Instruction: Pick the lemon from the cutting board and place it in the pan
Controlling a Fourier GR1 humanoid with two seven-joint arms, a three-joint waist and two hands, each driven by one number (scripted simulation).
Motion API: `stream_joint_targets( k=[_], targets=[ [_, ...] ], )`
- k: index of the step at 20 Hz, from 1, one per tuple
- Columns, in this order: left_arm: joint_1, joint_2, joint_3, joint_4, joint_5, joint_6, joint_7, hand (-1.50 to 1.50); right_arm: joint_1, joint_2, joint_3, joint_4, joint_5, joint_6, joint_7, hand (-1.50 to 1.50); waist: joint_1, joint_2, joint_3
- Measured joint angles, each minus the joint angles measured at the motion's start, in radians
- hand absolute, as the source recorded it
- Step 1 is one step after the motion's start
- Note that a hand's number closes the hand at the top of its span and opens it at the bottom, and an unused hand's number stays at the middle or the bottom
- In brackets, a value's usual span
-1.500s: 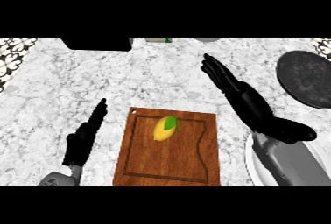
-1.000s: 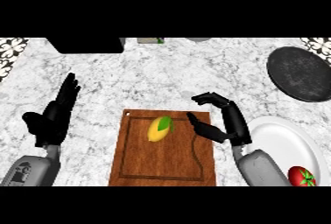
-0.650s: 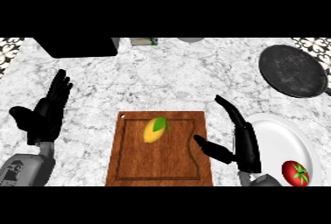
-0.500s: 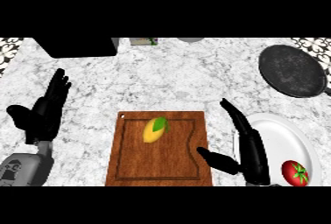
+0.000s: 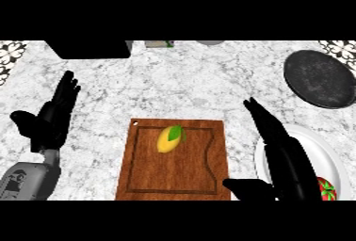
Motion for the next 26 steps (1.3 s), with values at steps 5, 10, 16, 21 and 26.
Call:
stream_joint_targets(
  k=[5,10,16,21,26],
  targets=[
    [-0.028,-0.009,-0.006,-0.008,-0.004,-0.007,0.025,0.0,-0.222,0.075,0.001,-0.052,0.039,0.213,0.243,-1.5,0.024,0.006,0.003],
    [-0.044,-0.012,0.01,0.008,-0.005,-0.025,0.024,0.0,-0.398,0.238,-0.005,0.048,0.028,0.288,0.298,-1.5,0.032,0.011,0.005],
    [-0.023,-0.021,0.022,-0.002,-0.012,-0.046,0.015,0.0,-0.482,0.375,-0.005,0.176,0.011,0.315,0.292,-1.5,0.034,0.012,0.006],
    [-0.028,-0.031,0.03,0.013,-0.025,-0.045,0.013,0.0,-0.491,0.417,0.028,0.258,0.022,0.312,0.315,-1.5,0.031,0.012,0.006],
    [-0.035,-0.041,0.037,0.017,-0.033,-0.049,0.012,0.0,-0.475,0.429,0.023,0.307,0.044,0.304,0.322,-1.5,0.028,0.012,0.007]
  ],
)
